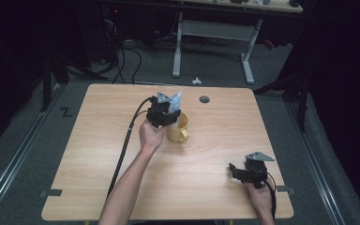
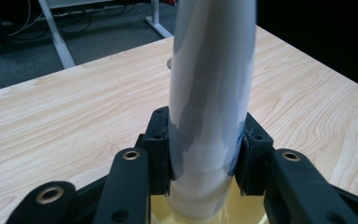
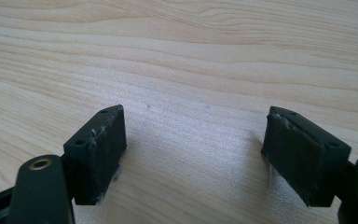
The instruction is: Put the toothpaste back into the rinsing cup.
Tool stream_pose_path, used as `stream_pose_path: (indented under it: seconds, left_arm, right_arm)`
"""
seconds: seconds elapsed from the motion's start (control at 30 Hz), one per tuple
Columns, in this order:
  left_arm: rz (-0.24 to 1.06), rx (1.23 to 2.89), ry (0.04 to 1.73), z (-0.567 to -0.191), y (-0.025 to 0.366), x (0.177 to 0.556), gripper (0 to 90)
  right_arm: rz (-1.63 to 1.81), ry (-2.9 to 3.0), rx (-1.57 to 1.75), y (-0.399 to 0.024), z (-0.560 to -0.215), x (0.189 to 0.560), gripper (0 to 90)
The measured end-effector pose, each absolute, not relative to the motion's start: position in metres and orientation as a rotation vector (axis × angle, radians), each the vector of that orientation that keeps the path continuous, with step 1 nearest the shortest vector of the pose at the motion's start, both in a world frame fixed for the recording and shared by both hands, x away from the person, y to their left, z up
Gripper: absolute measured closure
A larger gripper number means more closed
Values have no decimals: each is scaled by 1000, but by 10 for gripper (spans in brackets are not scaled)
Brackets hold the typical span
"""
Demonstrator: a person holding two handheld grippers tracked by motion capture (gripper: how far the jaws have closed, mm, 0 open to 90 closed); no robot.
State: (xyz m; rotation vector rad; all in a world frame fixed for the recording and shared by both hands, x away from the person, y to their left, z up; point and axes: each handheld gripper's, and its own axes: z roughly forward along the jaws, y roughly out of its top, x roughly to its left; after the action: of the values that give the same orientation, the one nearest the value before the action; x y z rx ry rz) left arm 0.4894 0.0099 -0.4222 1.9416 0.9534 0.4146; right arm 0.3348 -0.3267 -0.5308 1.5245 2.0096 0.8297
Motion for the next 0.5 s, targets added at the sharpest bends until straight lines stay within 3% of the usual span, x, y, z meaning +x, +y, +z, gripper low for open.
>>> stream_pose_path:
  seconds: [0.5]
  left_arm:
    - [427, 1979, 957, -437, 2, 490, 628]
  right_arm:
    - [830, 2010, 1524, -327, -531, 335, 213]
